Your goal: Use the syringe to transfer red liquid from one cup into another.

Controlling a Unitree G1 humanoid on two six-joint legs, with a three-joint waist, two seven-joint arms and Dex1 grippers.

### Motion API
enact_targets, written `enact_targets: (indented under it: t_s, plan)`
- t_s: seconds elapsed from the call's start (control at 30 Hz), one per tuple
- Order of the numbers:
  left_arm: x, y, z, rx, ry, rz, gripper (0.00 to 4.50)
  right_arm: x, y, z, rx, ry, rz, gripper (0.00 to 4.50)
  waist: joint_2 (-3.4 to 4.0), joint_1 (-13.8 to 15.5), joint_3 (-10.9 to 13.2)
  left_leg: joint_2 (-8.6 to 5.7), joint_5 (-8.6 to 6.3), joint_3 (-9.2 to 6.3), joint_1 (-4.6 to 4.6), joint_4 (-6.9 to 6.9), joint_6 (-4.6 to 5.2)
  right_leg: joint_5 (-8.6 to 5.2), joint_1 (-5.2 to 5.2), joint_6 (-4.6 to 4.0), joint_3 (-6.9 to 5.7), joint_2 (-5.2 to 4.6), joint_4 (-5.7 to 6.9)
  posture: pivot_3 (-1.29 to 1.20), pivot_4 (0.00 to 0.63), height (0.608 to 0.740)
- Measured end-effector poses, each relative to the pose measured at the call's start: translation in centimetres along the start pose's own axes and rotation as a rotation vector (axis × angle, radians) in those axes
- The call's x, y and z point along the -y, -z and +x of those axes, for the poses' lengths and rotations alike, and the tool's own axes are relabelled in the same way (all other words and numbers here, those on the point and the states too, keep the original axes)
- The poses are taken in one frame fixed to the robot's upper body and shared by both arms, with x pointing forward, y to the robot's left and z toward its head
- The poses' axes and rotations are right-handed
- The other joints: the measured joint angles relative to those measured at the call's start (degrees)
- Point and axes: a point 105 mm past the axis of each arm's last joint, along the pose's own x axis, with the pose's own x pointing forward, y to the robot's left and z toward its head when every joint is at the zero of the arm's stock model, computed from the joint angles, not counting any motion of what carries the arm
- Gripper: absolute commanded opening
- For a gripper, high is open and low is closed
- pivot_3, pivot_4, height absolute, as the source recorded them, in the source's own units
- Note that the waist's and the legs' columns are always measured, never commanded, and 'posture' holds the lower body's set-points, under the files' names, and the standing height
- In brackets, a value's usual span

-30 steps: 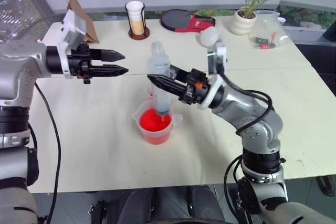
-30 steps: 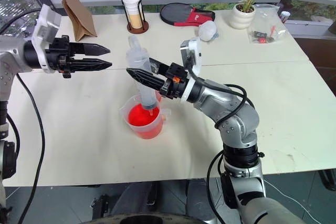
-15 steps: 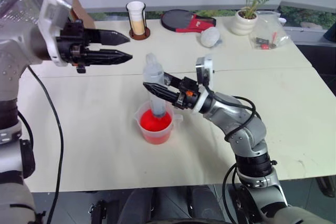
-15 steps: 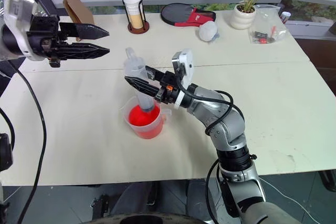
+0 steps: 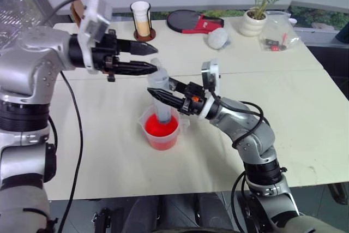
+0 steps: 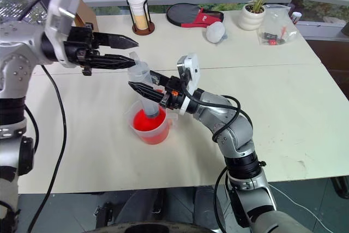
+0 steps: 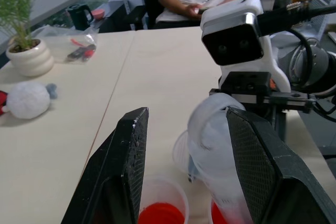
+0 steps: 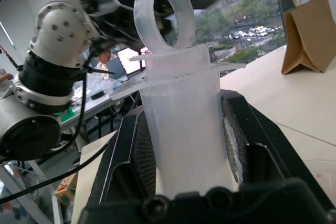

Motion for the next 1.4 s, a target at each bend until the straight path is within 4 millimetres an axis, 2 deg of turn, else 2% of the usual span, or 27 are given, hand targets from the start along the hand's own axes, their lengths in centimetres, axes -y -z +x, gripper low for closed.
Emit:
enact_targets:
  t_s: [0.07,0.1,0.33,0.53,0.87,0.97,1.07,1.2,1.3,1.4]
  plan:
    - [0.0,0.0,0.2,0.01,0.008,0.005,0.13,0.2,0.0,-0.1,0.002,0.014,0.0,1.4,0.0,0.0,0.0,0.0,0.0,0.0,0.0,-0.01,0.0,0.0,0.0,0.0,0.0,0.0,0.0,0.0,0.15,0.739]
    - [0.0,0.0,0.3,0.017,0.011,0.006,0.05,0.2,-0.1,-0.1,0.002,0.015,0.0,1.4,0.0,0.0,0.0,0.0,0.0,0.0,0.0,0.0,0.0,0.0,0.0,0.0,0.0,0.0,0.0,0.0,0.15,0.739]
    - [0.1,-0.1,0.5,0.025,0.028,-0.016,0.05,-0.2,0.2,-0.1,0.015,0.013,0.033,1.4,0.0,0.1,0.0,0.0,0.0,-0.01,0.0,0.02,0.0,0.0,0.02,0.0,0.0,0.0,0.0,0.0,0.15,0.739]
    - [0.2,-2.5,0.5,0.074,0.067,-0.021,0.05,-0.8,-0.9,-0.2,0.063,0.001,0.004,1.4,-0.01,0.0,0.0,0.0,0.0,-0.01,0.01,0.01,0.0,0.0,0.03,0.0,0.0,0.0,0.0,0.0,0.15,0.739]
    - [0.1,-3.4,0.2,0.105,0.075,-0.048,0.05,-1.2,-0.5,-0.3,0.066,-0.007,0.032,1.4,-0.01,0.0,0.0,0.0,0.0,-0.01,0.01,0.02,0.0,0.0,0.03,0.0,0.0,0.0,0.01,0.0,0.15,0.739]
    - [0.0,-3.5,-0.2,0.108,0.064,-0.066,1.16,-1.2,-0.2,-0.3,0.058,-0.008,0.037,1.4,-0.01,0.0,0.0,0.0,0.0,-0.01,0.01,0.02,0.0,0.0,0.02,0.0,0.0,0.0,0.01,0.0,0.15,0.739]
    - [-0.2,-3.8,-1.2,0.108,0.025,-0.055,2.55,-1.0,-0.1,-0.4,0.056,-0.001,0.043,1.4,0.0,0.0,0.0,0.0,0.0,-0.01,0.02,0.0,0.0,0.0,0.01,0.0,0.0,0.01,0.02,0.0,0.15,0.739]
    - [0.4,-3.4,-2.9,0.072,-0.012,-0.04,2.55,-0.1,-0.2,-0.8,0.024,0.034,0.091,1.4,0.02,-0.1,0.0,0.01,0.0,0.0,0.02,-0.02,-0.01,0.0,0.0,0.0,0.04,0.01,0.01,0.0,0.15,0.739]
    - [0.5,-1.2,-4.5,0.016,-0.061,-0.107,2.55,0.9,-2.3,-1.5,0.067,0.068,0.111,1.4,0.02,0.0,0.0,0.03,0.01,-0.02,0.02,-0.02,-0.02,0.0,-0.01,0.0,0.03,0.01,0.01,0.0,0.15,0.739]
    - [0.5,0.6,-5.9,-0.028,-0.119,-0.166,2.55,1.1,-4.7,-1.8,0.118,0.066,0.13,1.4,0.02,0.1,0.0,0.03,-0.01,-0.04,0.02,-0.01,0.01,0.0,0.02,0.0,0.02,0.01,0.0,0.0,0.15,0.739]
